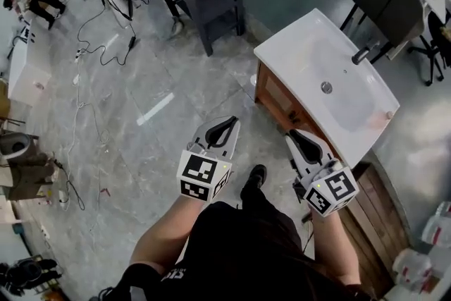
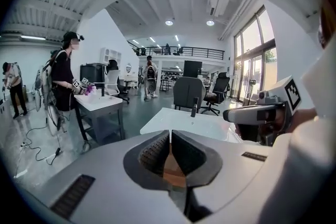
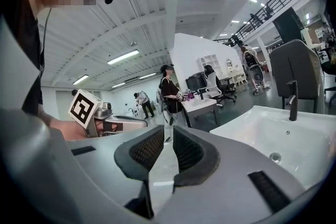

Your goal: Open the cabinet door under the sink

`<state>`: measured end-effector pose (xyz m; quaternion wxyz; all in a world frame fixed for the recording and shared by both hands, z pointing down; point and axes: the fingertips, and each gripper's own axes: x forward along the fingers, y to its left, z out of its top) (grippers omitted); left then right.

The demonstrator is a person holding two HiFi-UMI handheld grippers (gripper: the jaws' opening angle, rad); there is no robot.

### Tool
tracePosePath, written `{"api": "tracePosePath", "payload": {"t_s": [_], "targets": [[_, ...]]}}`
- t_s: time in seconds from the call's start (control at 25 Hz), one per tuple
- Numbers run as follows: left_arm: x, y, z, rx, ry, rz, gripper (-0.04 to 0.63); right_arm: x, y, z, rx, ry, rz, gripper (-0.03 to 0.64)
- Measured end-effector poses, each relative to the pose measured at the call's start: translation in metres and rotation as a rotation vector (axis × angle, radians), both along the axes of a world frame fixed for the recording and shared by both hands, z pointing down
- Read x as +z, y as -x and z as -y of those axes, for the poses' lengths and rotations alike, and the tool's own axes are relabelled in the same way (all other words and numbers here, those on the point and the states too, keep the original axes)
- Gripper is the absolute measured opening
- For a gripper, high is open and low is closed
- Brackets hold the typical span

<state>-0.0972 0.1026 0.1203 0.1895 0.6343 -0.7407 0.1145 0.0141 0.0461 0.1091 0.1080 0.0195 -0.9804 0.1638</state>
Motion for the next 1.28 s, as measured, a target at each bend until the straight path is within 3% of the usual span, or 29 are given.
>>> {"api": "tracePosePath", "payload": {"t_s": [0.2, 0.56, 0.76, 0.96, 1.12, 1.28], "targets": [[0.018, -0.002, 0.059, 0.116, 0.047, -0.030, 0.026, 0.020, 0.012, 0.044, 0.066, 0.020, -0.020, 0.067], [0.053, 0.015, 0.121, 0.269, 0.065, -0.071, 0.026, 0.060, 0.011, 0.062, 0.240, 0.083, -0.129, 0.063], [0.078, 0.035, 0.148, 0.437, 0.079, -0.103, 0.026, 0.079, 0.041, 0.062, 0.355, 0.096, -0.201, 0.063], [0.114, 0.053, 0.170, 0.603, 0.090, -0.064, 0.026, 0.112, 0.066, 0.056, 0.483, 0.139, -0.221, 0.063], [0.153, 0.061, 0.176, 0.657, 0.115, -0.092, 0.026, 0.142, 0.066, 0.053, 0.625, 0.193, -0.215, 0.061], [0.191, 0.041, 0.179, 0.698, 0.150, -0.116, 0.026, 0.177, 0.050, 0.052, 0.677, 0.248, -0.210, 0.058]]}}
